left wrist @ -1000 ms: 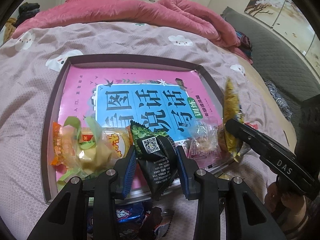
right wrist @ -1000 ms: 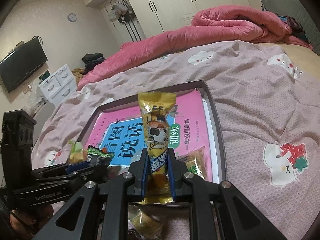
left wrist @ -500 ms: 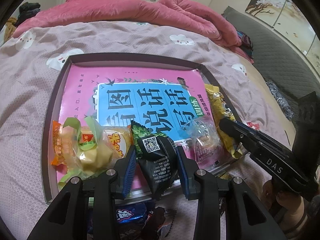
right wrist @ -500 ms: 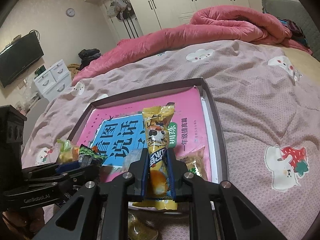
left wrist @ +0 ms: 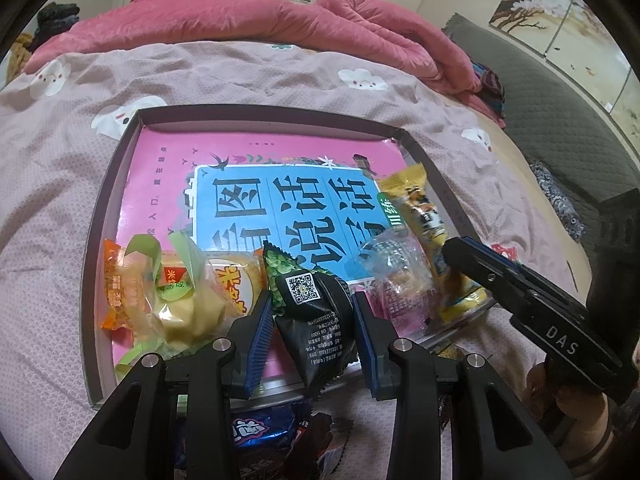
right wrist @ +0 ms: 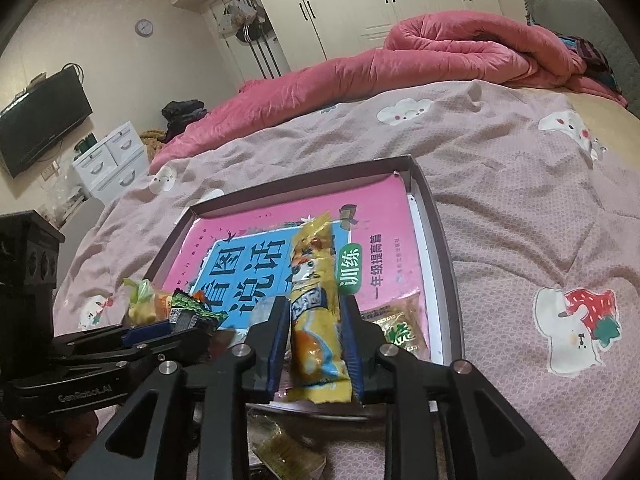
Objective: Organize snacks
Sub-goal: 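Lower the green-black packet into the tray with the left tool while the right tool lowers the yellow cartoon bag, then withdraw both open tools from the tray toward the remaining snacks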
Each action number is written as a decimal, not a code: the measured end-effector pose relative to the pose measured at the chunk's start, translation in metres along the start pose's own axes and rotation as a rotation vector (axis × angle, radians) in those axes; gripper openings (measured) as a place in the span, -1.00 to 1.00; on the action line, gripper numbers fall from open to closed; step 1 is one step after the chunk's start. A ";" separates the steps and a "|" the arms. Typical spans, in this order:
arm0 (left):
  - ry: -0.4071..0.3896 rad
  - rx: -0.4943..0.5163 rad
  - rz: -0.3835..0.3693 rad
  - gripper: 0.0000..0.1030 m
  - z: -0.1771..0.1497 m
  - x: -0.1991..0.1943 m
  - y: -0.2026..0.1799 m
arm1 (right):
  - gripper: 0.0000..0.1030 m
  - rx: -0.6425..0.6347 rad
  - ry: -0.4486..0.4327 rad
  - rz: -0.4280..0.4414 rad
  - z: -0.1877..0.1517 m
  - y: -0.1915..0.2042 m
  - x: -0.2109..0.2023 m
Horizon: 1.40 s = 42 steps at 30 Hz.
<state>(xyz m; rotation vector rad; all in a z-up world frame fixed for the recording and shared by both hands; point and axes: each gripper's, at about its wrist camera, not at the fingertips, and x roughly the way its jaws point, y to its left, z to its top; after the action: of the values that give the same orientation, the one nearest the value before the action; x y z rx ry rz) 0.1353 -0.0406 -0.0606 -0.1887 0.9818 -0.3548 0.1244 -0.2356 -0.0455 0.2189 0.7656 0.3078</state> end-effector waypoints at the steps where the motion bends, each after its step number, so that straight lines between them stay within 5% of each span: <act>1: 0.001 0.001 0.000 -0.23 0.000 0.000 0.000 | -0.43 0.001 -0.002 0.000 0.000 0.000 -0.001; 15: -0.003 0.015 0.001 -0.21 0.007 0.004 -0.001 | -0.37 -0.027 -0.008 0.009 -0.001 0.007 -0.017; 28: 0.003 0.020 -0.013 0.20 0.010 -0.005 -0.005 | -0.25 -0.031 -0.017 -0.005 -0.001 0.007 -0.025; 42: -0.058 0.016 -0.010 0.30 0.016 -0.039 -0.005 | -0.08 -0.014 -0.046 -0.006 -0.002 0.003 -0.040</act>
<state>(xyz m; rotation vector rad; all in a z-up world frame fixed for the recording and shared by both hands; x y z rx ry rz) 0.1274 -0.0305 -0.0200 -0.1881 0.9210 -0.3645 0.0956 -0.2465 -0.0201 0.2093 0.7186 0.3014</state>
